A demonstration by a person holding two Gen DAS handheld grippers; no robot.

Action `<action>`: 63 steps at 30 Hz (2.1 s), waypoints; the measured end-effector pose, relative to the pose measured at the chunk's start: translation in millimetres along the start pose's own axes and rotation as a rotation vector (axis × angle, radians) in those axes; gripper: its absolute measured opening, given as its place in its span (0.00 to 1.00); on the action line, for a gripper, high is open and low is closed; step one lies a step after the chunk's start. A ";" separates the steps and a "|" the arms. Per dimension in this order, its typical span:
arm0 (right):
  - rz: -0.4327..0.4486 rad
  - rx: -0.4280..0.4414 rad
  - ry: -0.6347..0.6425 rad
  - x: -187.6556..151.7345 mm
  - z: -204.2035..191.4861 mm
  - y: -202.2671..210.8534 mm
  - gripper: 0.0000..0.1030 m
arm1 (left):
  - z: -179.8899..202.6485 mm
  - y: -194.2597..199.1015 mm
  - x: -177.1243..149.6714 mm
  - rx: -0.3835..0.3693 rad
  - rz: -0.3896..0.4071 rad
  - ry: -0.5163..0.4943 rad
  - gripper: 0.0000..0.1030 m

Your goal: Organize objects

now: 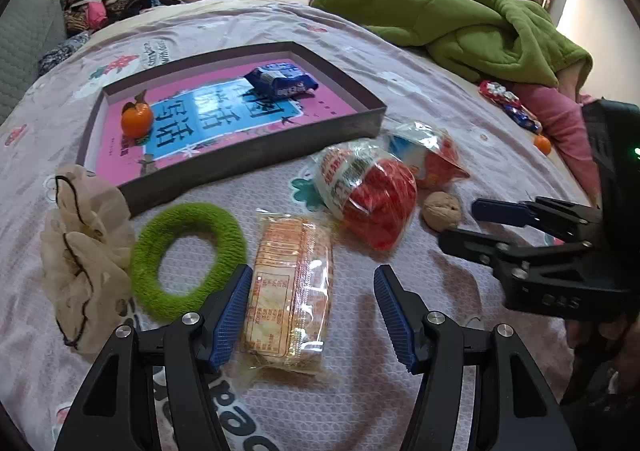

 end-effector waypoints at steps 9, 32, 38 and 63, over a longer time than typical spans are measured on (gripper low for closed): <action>0.023 -0.022 0.002 8.3 0.3 -12.5 0.58 | 8.1 -6.7 5.3 0.012 -0.016 0.009 0.62; 0.024 0.022 0.064 1.6 -14.4 -8.7 0.34 | 13.8 -12.3 7.6 0.057 -0.027 0.035 0.39; 0.029 0.036 0.072 -5.1 -17.2 0.3 0.34 | 15.5 -7.6 0.6 0.055 -0.023 0.044 0.39; 0.123 0.041 0.149 -17.9 -60.8 64.5 0.34 | 12.8 66.5 -24.5 0.115 0.098 0.173 0.39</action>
Point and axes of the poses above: each gripper's, at about its wrist camera, not at the fingertips, and y roughly against the way its jaws point, z to its right, x to its top, the point moved 3 cm from there along -y, roughly the way its jaws point, and after that the axes turned 15 degrees about -z, right-handed, at the moved point
